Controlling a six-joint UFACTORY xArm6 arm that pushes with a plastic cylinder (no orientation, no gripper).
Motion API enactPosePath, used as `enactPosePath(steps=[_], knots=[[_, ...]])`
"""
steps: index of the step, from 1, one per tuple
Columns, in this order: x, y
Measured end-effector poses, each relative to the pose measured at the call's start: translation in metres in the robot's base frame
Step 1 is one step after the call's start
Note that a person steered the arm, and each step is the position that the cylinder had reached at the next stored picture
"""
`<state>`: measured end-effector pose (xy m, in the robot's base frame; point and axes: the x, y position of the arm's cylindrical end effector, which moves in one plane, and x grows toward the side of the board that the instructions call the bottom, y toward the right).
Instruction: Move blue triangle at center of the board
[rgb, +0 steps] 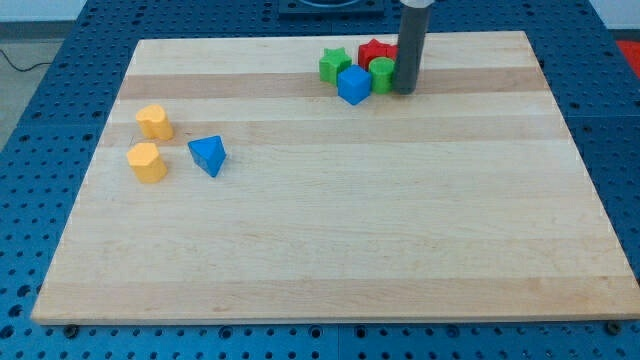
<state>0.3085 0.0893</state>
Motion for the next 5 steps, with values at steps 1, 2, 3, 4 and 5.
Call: enactPosePath(steps=[1, 2, 3, 4, 5], knots=[[0.0, -0.018], [0.008, -0.022], [0.052, 0.013], [0.111, 0.033], [0.163, -0.034]])
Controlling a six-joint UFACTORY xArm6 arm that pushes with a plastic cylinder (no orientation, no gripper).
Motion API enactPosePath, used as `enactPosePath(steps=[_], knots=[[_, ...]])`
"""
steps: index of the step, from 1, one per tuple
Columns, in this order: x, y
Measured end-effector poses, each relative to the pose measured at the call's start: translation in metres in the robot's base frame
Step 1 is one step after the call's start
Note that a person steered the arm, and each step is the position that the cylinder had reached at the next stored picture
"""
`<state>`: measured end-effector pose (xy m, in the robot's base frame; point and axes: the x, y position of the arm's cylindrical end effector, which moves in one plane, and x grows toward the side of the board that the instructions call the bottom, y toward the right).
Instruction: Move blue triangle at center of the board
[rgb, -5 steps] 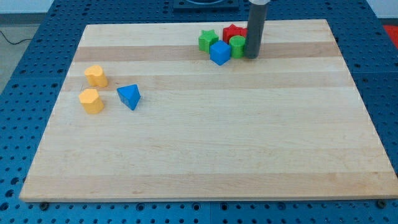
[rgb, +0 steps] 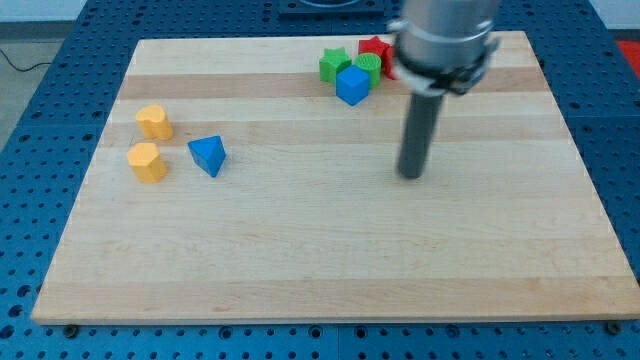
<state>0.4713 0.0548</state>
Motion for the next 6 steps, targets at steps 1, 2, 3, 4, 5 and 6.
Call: enactPosePath(steps=[1, 2, 3, 4, 5, 6], knots=[[0.032, -0.092], [0.02, -0.187], [-0.018, -0.235], [-0.05, -0.212], [-0.071, -0.146], [-0.087, -0.078]])
